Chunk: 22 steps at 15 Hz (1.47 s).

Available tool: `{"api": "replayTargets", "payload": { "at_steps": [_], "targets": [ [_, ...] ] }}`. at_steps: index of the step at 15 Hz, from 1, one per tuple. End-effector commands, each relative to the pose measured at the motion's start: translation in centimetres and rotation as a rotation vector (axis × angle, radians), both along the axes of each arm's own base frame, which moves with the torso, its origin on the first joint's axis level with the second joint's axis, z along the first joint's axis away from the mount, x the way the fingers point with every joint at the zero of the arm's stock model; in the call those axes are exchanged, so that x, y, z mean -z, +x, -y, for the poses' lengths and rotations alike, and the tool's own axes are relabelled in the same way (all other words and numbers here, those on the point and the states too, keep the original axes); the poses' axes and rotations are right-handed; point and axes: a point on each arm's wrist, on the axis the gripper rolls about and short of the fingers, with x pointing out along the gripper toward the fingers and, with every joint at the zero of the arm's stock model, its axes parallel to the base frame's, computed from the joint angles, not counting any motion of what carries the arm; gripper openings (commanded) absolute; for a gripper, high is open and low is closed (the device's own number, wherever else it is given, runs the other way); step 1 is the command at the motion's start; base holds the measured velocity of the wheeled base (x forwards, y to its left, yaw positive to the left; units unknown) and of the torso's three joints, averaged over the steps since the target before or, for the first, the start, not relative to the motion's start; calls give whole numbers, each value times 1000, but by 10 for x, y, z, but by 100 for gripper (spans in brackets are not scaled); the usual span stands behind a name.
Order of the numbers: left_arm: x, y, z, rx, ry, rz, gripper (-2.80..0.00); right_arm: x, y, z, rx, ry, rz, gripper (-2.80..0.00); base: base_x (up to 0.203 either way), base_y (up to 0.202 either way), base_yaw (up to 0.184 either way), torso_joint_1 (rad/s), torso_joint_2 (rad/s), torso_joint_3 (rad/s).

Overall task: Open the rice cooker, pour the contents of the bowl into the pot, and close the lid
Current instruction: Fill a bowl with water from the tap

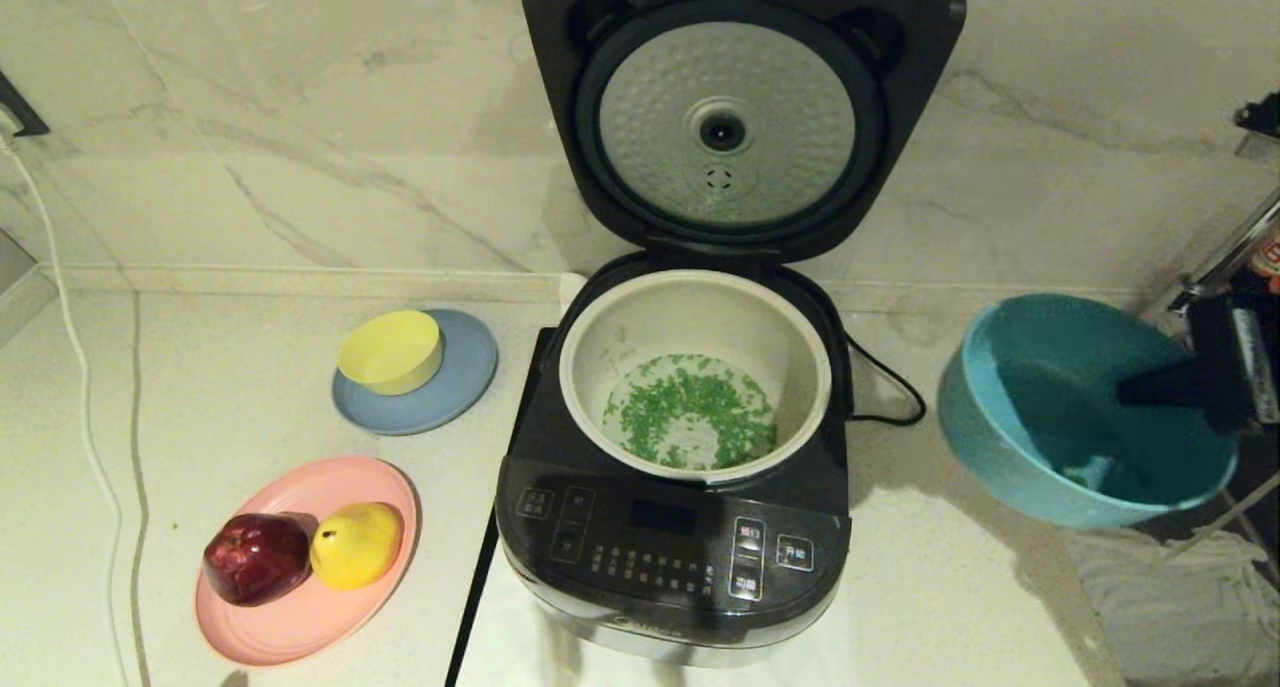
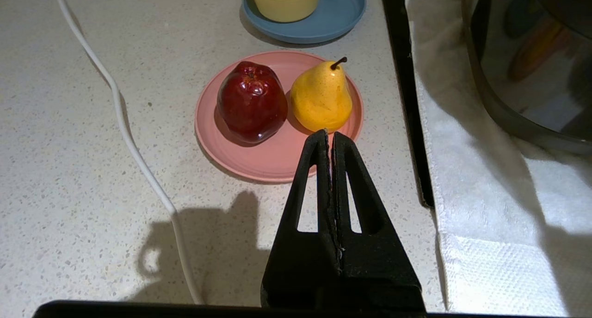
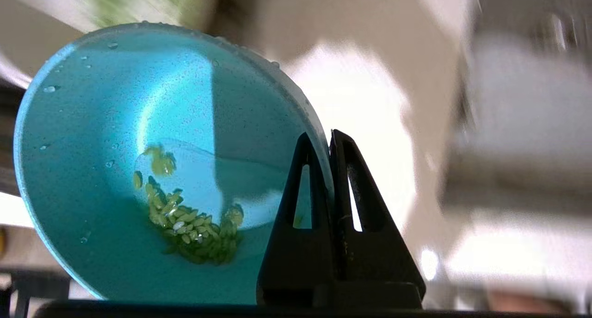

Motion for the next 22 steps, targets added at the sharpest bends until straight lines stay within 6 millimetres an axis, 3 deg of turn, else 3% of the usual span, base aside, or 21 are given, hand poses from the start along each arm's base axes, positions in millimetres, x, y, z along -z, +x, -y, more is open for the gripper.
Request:
{"api": "replayTargets", "payload": {
  "at_steps": [1, 6, 9, 13, 18, 22],
  "targets": [
    [3, 1, 0, 0, 1, -8, -280, 4, -10, 33, 106, 48, -72, -280, 0, 0, 0, 0, 0, 0],
    [3, 1, 0, 0, -1, -8, -280, 39, 0, 91, 439, 143, -229, -280, 0, 0, 0, 0, 0, 0],
    [3, 1, 0, 0, 1, -8, -280, 67, 13, 133, 618, 197, -216, -280, 0, 0, 0, 0, 0, 0],
    [3, 1, 0, 0, 1, -8, -280, 109, 36, 203, 843, 276, -203, -280, 0, 0, 0, 0, 0, 0],
    [3, 1, 0, 0, 1, -8, -280, 160, 52, 300, 1024, 358, -183, -280, 0, 0, 0, 0, 0, 0],
    [3, 1, 0, 0, 0, -8, -280, 185, 57, 355, 1112, 350, -131, -280, 0, 0, 0, 0, 0, 0]
  ]
}}
